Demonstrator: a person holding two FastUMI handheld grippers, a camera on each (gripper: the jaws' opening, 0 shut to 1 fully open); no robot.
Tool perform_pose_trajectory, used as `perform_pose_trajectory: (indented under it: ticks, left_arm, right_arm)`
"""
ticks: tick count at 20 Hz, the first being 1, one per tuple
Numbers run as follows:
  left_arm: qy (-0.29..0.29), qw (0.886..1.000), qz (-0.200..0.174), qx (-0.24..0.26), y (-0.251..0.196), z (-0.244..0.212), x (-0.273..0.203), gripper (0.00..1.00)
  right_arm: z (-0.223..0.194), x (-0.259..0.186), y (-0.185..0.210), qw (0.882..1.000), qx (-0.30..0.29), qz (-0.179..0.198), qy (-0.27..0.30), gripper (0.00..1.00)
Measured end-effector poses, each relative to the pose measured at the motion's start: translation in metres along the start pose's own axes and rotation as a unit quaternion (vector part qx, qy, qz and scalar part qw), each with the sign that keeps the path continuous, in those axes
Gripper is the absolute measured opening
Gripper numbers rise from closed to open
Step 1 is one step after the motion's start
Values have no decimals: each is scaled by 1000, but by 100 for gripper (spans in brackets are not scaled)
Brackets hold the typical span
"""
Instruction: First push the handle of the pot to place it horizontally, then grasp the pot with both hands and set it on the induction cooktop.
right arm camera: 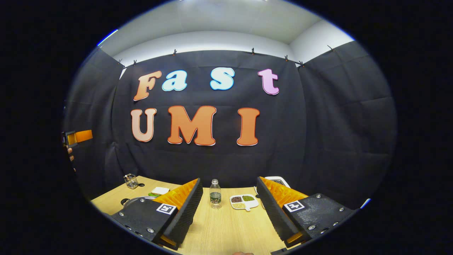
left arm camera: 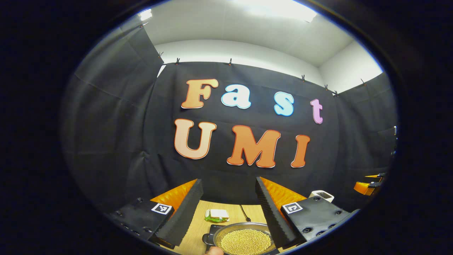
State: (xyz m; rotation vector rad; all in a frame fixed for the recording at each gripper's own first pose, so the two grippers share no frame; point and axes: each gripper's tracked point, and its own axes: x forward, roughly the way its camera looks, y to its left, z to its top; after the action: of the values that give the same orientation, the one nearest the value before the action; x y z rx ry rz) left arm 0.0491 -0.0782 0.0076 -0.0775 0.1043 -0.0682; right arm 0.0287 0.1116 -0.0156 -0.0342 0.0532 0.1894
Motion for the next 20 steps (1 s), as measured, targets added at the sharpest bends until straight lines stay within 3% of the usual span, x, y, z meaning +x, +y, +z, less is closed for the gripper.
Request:
perform_pose_trajectory:
  ticks: [4, 5, 7, 20]
  left_arm:
    - [-22, 1000, 14, 13, 1, 12, -10, 97]
    - [-24, 1000, 12, 14, -1, 14, -11, 97]
    - [-25, 1000, 11, 13, -3, 15, -13, 96]
    - [-17, 999, 7, 29, -9, 5, -14, 99]
  right_arm:
    - [14, -20, 6, 1000, -3, 17, -22, 95]
    - [13, -23, 7, 1000, -2, 19, -21, 100]
    - [14, -25, 5, 1000, -2, 17, -26, 95]
    - [12, -25, 3, 999, 14, 17, -26, 95]
